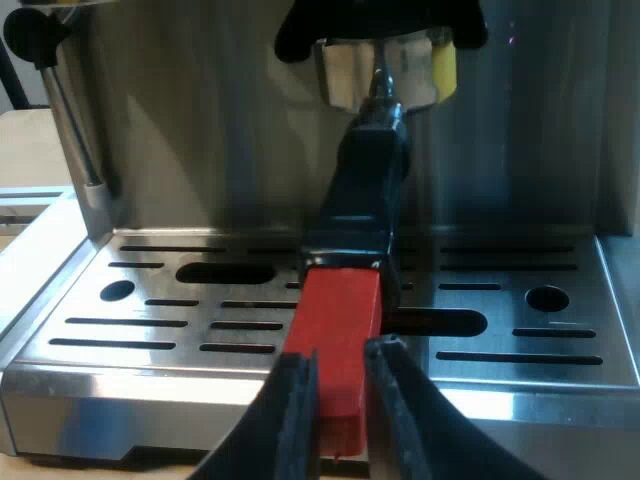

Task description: Grind coffee beans and then tamp

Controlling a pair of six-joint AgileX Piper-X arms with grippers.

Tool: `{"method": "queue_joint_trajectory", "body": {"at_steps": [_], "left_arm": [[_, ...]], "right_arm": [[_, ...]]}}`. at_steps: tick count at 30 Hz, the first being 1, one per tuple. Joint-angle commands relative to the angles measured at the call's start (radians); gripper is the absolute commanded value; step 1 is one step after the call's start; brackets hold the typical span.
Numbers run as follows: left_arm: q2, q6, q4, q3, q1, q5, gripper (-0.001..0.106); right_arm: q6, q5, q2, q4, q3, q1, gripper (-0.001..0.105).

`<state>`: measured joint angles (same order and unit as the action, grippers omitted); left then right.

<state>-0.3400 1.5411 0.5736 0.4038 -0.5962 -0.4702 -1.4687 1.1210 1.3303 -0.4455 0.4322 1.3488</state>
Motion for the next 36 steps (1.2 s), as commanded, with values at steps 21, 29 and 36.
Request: {"method": "queue_joint_trajectory", "body": {"at_steps": [21, 29, 36], "left_arm": [[-0.001, 0.003, -0.01, 0.0, -0.003, -0.014, 0.081], [-0.001, 0.003, -0.01, 0.0, -0.003, -0.014, 0.081], [-0.001, 0.003, -0.007, 0.0, -0.003, -0.014, 0.081]], "right_arm": [[-0.017, 0.049, -0.004, 0.083, 0.011, 0.055, 0.015], [-0.017, 0.133, -0.008, 0.092, 0.011, 0.122, 0.015], [-0.017, 0.139, -0.069, 0.092, 0.011, 0.154, 0.016]]}}
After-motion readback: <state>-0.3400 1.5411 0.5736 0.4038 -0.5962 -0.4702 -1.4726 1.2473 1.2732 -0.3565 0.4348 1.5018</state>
